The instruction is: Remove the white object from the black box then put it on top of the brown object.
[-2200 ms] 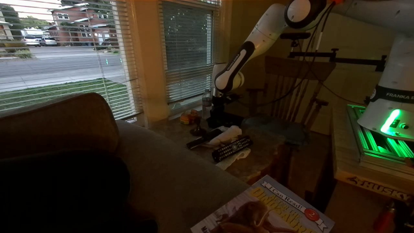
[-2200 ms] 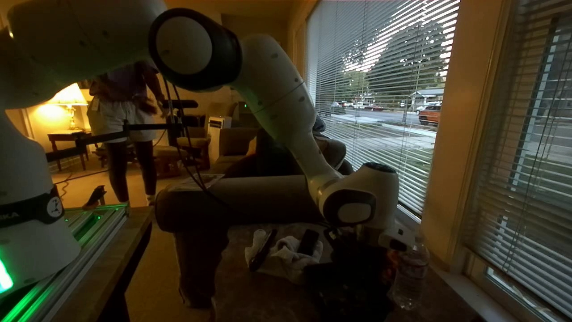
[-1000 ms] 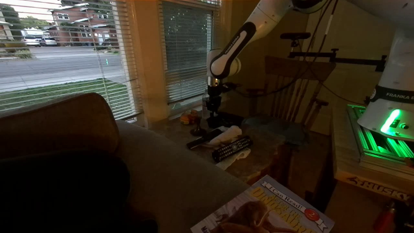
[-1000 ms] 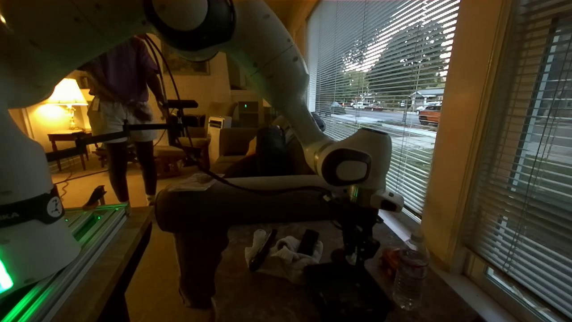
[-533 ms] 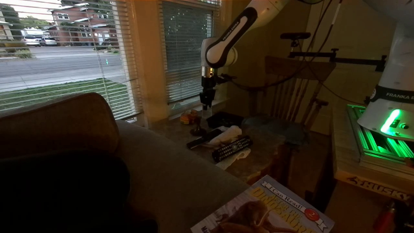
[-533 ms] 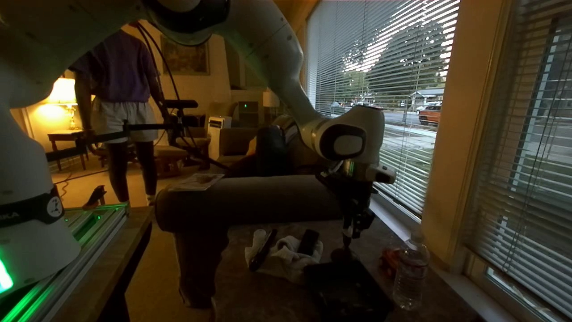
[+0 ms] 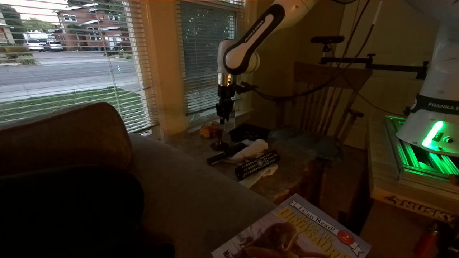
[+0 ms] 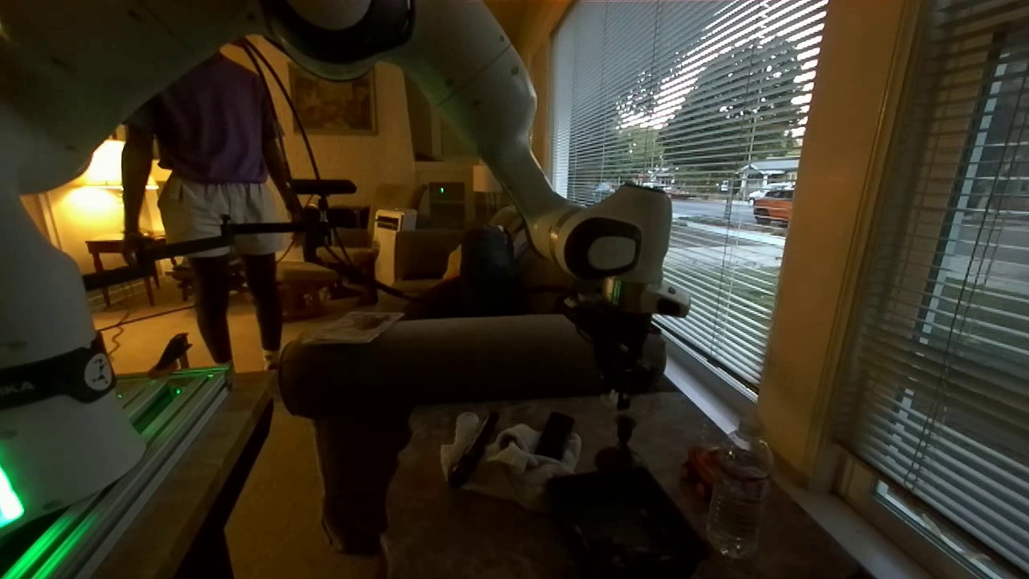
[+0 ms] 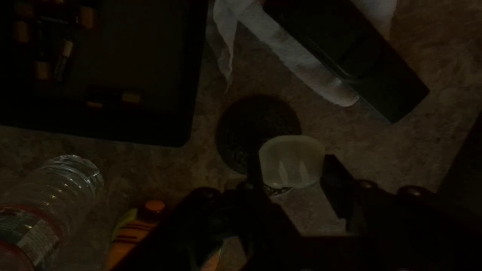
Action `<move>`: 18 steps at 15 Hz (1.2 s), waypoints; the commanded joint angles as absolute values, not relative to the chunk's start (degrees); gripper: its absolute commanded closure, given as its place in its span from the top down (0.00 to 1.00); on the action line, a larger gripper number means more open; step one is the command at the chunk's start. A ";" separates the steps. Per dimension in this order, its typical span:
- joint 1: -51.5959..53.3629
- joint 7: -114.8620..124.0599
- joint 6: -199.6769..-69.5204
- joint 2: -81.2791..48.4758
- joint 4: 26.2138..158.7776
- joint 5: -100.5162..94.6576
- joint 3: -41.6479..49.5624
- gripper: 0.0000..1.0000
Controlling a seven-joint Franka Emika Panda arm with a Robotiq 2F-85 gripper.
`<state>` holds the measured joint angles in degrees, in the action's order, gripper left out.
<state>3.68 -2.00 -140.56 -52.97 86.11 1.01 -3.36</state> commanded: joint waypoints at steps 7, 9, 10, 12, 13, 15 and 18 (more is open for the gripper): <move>3.83 -2.69 -144.18 -55.39 84.58 0.56 -3.53 0.19; 3.64 -2.80 -144.76 -56.11 84.05 0.70 -3.65 0.19; 3.70 -2.72 -145.56 -56.42 83.96 0.62 -3.54 0.19; 3.68 -2.80 -146.01 -57.09 83.56 0.57 -3.52 0.19; 3.45 -3.16 -146.10 -57.46 83.28 0.71 -3.80 0.19; 3.29 -3.49 -146.89 -58.16 82.90 0.78 -4.00 0.19; 3.28 -3.74 -148.17 -58.94 82.49 0.72 -4.01 0.19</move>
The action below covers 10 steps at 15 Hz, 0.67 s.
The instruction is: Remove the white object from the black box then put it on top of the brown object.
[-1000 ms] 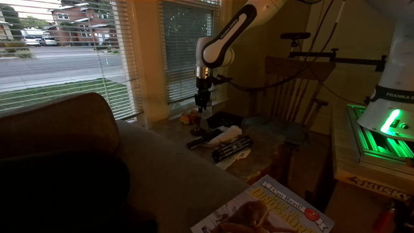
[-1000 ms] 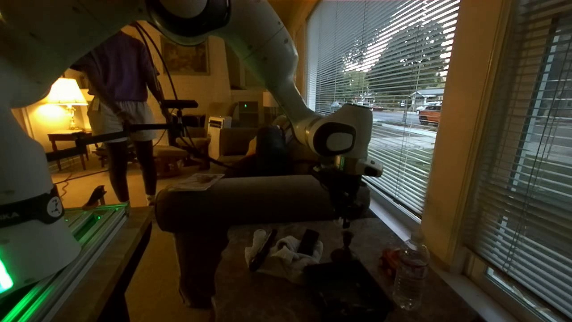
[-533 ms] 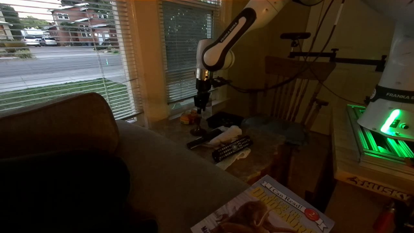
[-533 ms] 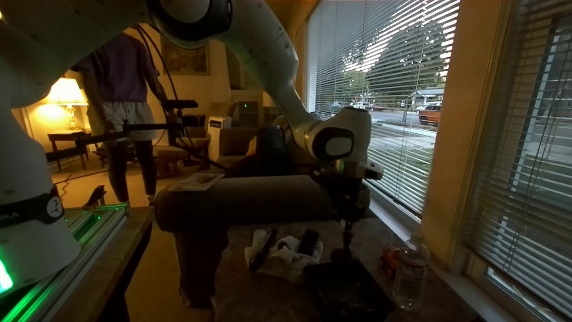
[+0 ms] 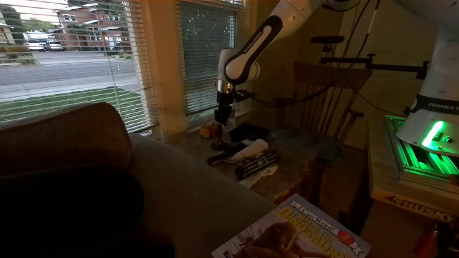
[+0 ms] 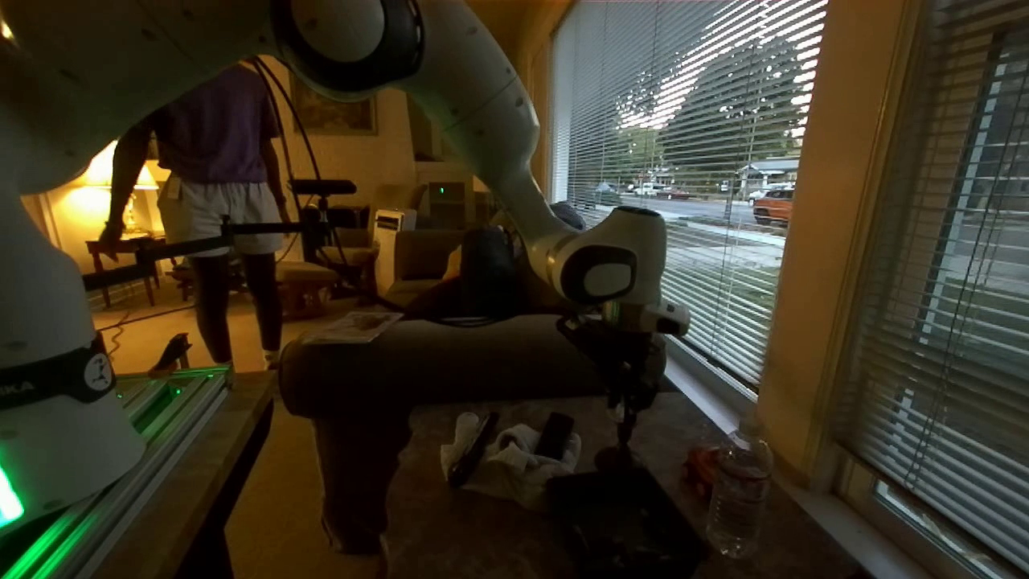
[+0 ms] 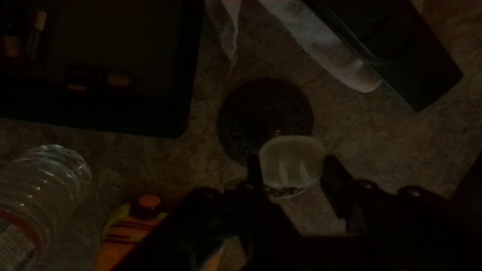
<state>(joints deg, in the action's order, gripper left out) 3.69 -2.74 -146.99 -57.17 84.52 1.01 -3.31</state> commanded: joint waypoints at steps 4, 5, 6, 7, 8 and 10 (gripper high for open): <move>3.17 -3.89 -149.84 -59.85 81.85 0.81 -4.21 0.19; 3.09 -4.04 -150.00 -60.05 81.57 0.85 -4.33 0.19; 3.05 -4.14 -150.10 -60.19 81.41 0.84 -4.40 0.19; 2.97 -4.29 -150.00 -60.31 81.22 0.89 -4.58 0.19; 3.06 -4.29 -150.13 -60.48 81.03 0.79 -4.53 0.19; 3.19 -4.34 -150.17 -60.79 80.64 0.67 -4.48 0.19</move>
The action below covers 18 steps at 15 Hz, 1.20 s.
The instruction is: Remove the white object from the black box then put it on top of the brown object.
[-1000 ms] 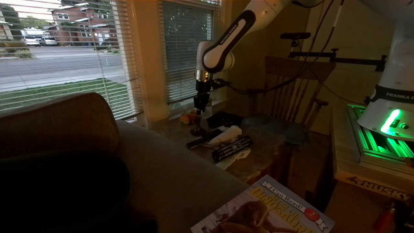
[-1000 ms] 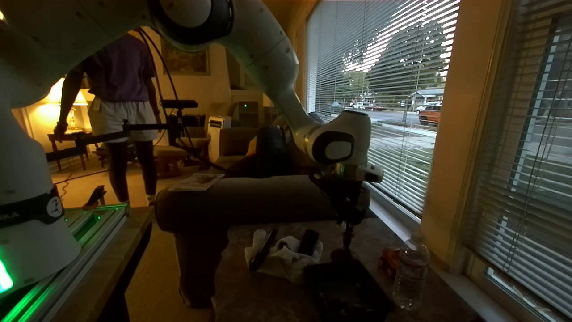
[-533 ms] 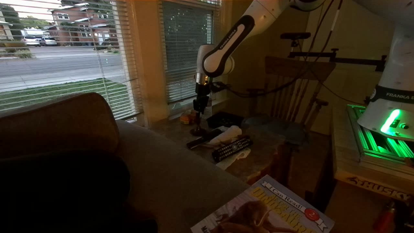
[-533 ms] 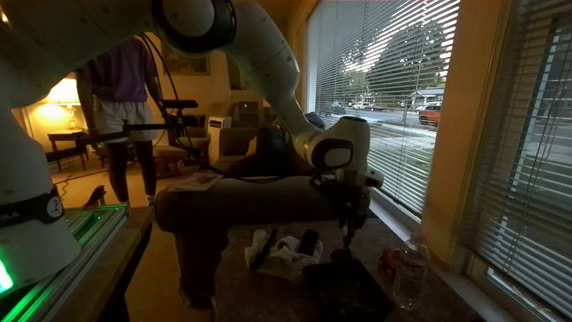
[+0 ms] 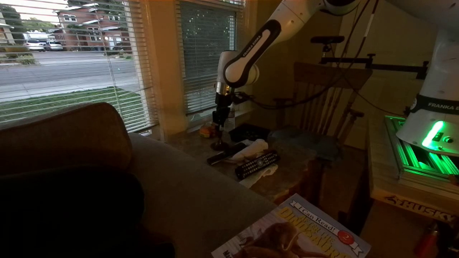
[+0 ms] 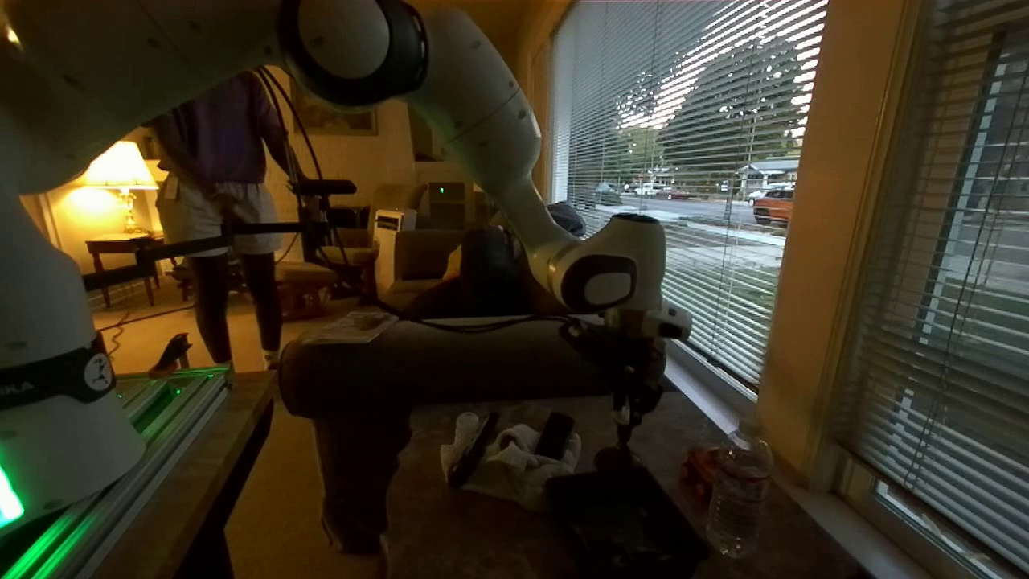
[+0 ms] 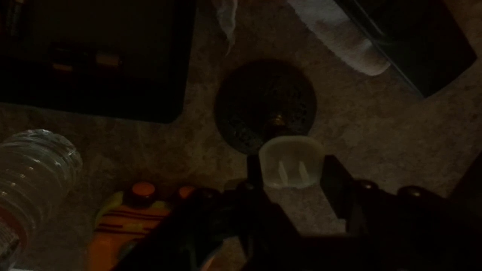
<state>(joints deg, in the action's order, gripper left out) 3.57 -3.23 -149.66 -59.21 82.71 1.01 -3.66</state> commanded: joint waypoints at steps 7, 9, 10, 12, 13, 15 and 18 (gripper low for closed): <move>3.57 -4.78 -150.44 -61.36 80.03 0.23 -4.14 0.19; 3.56 -5.07 -150.18 -61.38 80.08 0.18 -4.16 0.58; 3.61 -5.12 -150.47 -61.44 80.09 0.15 -4.11 0.68; 3.59 -5.30 -150.21 -61.42 80.15 0.17 -4.18 0.76; 3.52 -5.36 -150.27 -61.41 80.19 0.28 -4.31 0.83; 3.62 -5.42 -150.48 -61.02 80.72 0.16 -4.19 0.97; 3.79 -5.04 -149.73 -59.13 82.59 0.17 -4.04 1.00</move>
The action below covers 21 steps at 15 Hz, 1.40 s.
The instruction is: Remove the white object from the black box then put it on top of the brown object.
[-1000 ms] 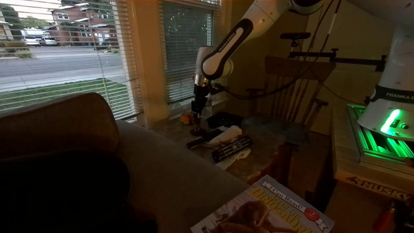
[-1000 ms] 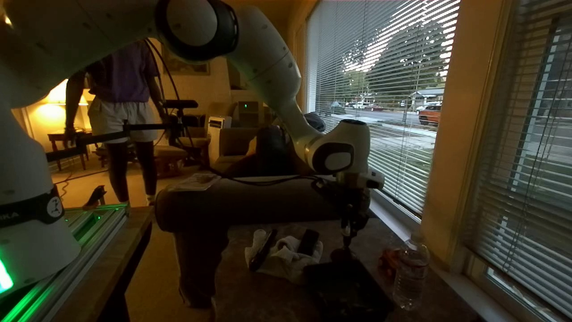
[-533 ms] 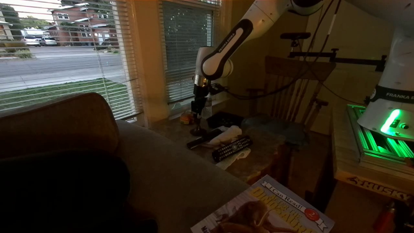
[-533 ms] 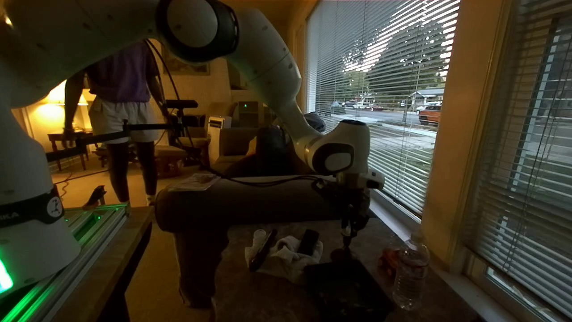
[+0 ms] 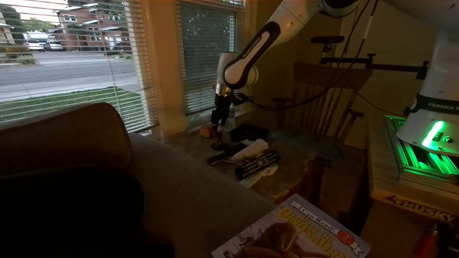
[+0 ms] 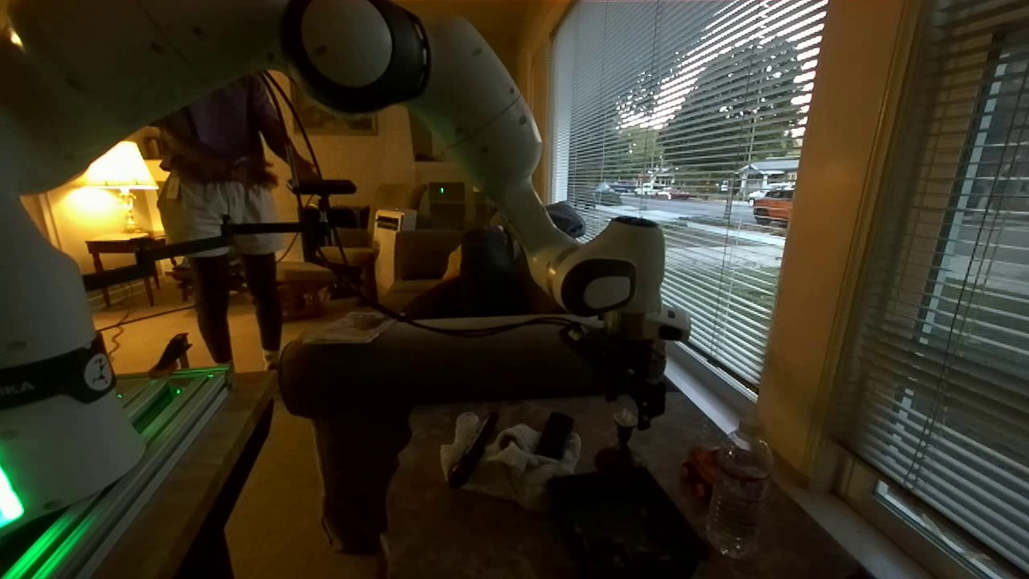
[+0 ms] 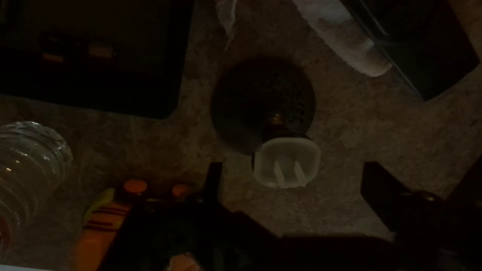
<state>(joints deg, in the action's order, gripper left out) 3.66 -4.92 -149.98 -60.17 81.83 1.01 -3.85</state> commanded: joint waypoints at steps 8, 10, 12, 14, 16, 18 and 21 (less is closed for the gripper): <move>5.83 1.52 -145.51 -44.79 95.39 0.59 -2.15 1.00; 5.97 2.05 -143.83 -39.73 99.84 0.35 -2.07 1.00; 5.24 1.10 -142.04 -34.92 104.02 0.81 -2.94 1.00; 4.71 0.20 -140.55 -30.50 107.94 0.99 -3.32 1.00; 1.57 -5.63 -142.62 -26.05 113.21 4.02 -6.45 1.00; 3.13 -3.16 -141.66 -30.02 107.94 2.67 -4.99 1.00; 1.53 -5.58 -143.37 -26.21 112.68 4.11 -6.36 1.00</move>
<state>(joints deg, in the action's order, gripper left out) 1.17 -5.47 -143.49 -26.20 112.78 3.89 -6.71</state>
